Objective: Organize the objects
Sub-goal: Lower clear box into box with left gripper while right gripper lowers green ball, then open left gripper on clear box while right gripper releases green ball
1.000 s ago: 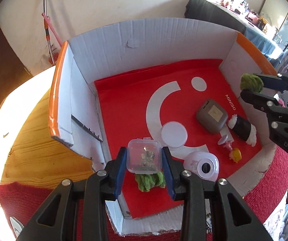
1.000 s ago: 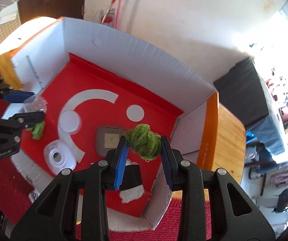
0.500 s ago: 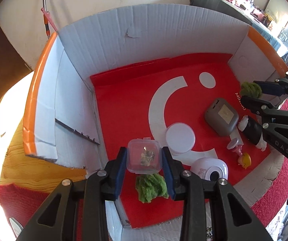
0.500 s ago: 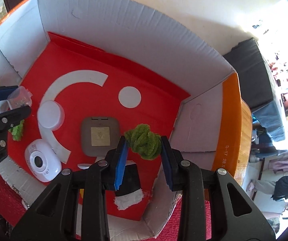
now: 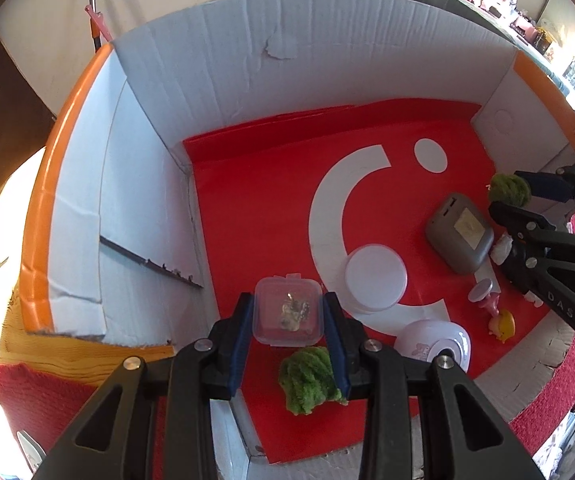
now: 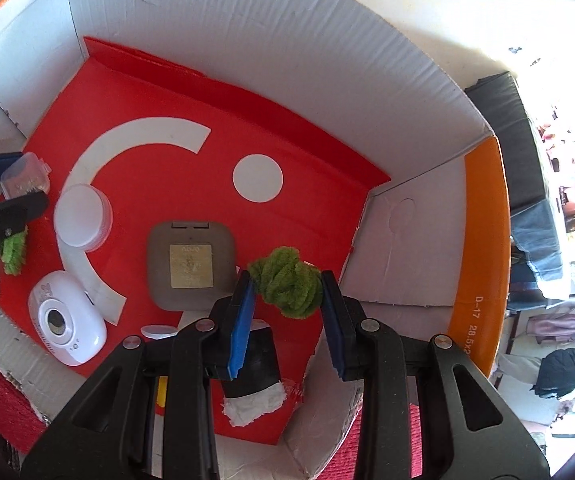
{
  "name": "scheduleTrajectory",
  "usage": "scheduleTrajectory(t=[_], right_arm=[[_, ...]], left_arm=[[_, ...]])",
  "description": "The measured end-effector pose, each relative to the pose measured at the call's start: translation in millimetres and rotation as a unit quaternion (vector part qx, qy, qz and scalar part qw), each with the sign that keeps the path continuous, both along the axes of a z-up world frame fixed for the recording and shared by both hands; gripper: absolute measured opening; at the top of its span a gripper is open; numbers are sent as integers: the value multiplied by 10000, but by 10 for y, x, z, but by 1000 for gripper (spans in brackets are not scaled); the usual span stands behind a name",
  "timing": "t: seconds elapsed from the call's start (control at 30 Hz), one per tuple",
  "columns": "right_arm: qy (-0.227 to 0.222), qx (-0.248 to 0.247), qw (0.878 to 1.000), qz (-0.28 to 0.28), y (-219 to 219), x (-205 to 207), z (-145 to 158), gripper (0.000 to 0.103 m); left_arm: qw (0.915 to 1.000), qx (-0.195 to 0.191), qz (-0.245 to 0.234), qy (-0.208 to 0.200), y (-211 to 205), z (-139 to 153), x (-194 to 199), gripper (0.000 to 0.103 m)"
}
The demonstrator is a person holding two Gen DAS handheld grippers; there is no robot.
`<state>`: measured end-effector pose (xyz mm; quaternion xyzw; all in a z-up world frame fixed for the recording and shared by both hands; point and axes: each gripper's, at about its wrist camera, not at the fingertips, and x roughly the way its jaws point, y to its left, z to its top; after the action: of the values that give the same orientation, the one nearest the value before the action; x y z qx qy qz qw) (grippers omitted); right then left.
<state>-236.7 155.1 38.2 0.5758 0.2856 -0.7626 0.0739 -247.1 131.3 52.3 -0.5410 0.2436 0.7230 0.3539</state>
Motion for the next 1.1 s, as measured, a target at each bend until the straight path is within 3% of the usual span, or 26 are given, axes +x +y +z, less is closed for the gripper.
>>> scheduleTrajectory(t=[0.57,1.1], right_arm=[[-98,247,9996,107,20,54,-127,31],[-112,223,9996,102,57,91,-97,31]], left_arm=[[10000,-26,-65,-12,103,26,-108,36],[9999,-42,-98,7,261,20,39,36]])
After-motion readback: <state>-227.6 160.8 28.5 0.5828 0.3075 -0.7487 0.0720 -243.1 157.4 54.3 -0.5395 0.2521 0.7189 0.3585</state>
